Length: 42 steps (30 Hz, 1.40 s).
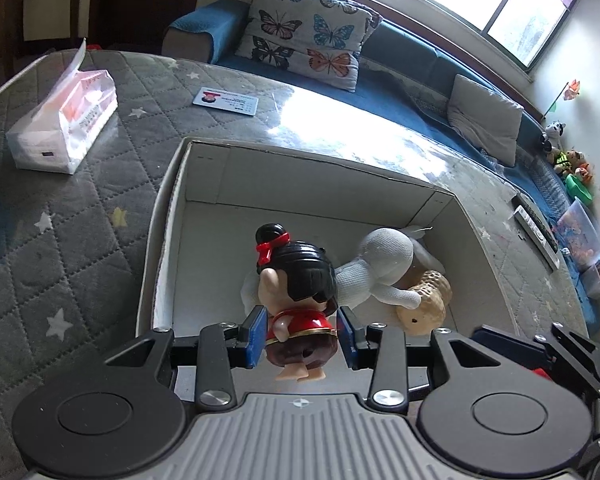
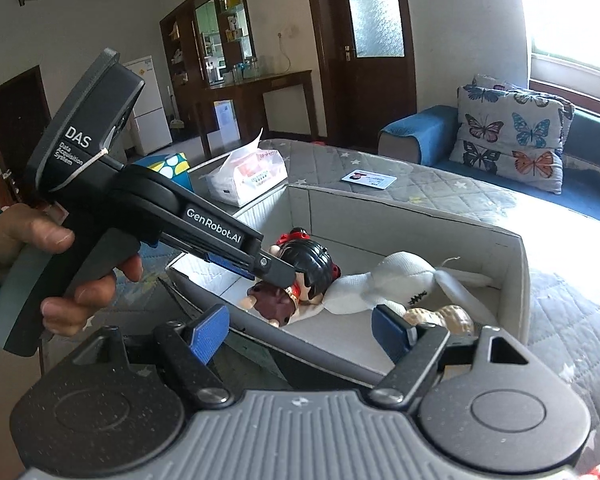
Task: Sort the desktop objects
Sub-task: 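Carry the doll into the white box and open the left gripper, then move the left gripper to the green round toy and grasp it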
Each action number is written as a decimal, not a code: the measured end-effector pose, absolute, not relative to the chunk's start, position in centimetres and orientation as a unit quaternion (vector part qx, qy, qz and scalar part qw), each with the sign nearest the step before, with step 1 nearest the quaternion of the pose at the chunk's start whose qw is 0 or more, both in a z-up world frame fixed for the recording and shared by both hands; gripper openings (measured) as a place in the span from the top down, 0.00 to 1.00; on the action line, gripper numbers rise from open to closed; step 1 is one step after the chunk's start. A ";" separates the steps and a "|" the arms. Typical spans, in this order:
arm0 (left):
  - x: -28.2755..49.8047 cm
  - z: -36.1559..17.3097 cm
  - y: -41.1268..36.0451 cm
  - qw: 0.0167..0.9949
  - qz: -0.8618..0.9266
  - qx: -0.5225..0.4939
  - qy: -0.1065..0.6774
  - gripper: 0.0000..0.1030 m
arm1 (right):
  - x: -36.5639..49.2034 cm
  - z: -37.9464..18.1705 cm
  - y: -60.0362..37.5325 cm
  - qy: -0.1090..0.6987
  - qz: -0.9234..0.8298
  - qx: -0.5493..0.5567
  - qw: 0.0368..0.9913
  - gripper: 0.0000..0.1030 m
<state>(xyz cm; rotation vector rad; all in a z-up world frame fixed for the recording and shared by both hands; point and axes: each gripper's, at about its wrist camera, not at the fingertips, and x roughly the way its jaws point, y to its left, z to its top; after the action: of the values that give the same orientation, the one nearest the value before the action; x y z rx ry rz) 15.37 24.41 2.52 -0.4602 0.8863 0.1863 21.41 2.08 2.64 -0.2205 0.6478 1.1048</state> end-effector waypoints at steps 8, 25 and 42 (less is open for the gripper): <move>13.6 4.3 22.5 0.889 0.085 -0.201 0.402 0.60 | 19.7 3.3 -0.4 0.290 0.502 -0.098 0.809 0.19; 9.0 4.9 13.1 0.912 0.010 -0.168 0.375 0.60 | 15.4 3.2 -8.4 0.282 0.447 -0.091 0.844 0.18; 8.1 2.1 2.7 0.899 -0.109 -0.138 0.401 0.60 | 10.8 0.7 -19.5 0.291 0.329 -0.087 0.894 0.18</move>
<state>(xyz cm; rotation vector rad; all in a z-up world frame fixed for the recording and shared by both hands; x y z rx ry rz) 8.15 2.68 2.13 -0.2866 0.8307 -0.2251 10.79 -19.53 0.65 -0.1801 0.6030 0.6813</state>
